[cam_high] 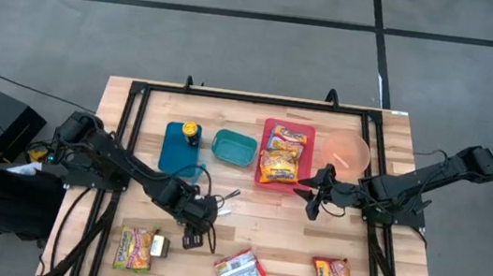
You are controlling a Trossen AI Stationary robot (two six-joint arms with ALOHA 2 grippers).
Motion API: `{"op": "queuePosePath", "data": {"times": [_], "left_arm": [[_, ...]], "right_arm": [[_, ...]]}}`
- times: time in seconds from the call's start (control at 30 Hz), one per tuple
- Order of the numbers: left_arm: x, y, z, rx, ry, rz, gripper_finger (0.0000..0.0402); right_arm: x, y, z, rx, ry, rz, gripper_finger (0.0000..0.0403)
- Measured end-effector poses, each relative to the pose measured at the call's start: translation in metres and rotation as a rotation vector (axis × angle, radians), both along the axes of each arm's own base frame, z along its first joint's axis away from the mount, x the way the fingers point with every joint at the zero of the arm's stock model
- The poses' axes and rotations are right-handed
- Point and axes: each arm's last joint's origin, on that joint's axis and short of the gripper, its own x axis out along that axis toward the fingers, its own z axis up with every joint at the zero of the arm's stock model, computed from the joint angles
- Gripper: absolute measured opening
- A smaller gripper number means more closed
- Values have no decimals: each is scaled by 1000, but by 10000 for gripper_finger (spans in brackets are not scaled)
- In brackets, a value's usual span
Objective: Pick & Place Food Item
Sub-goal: Put the green seasoning bottle into the blue bin
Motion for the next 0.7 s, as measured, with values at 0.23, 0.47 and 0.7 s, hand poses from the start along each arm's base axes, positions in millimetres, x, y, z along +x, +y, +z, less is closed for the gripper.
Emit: {"op": "queuePosePath", "data": {"times": [0.23, 0.47, 0.7], "left_arm": [[-10, 7, 38, 6, -176, 12, 174], [-19, 17, 73, 144, -403, 22, 173], [-17, 21, 88, 341, -550, 14, 173]], "right_arm": [[0, 0, 0, 0, 0, 0, 156], [0, 0, 0, 0, 0, 0, 156], [0, 0, 0, 5, -3, -3, 156]]}}
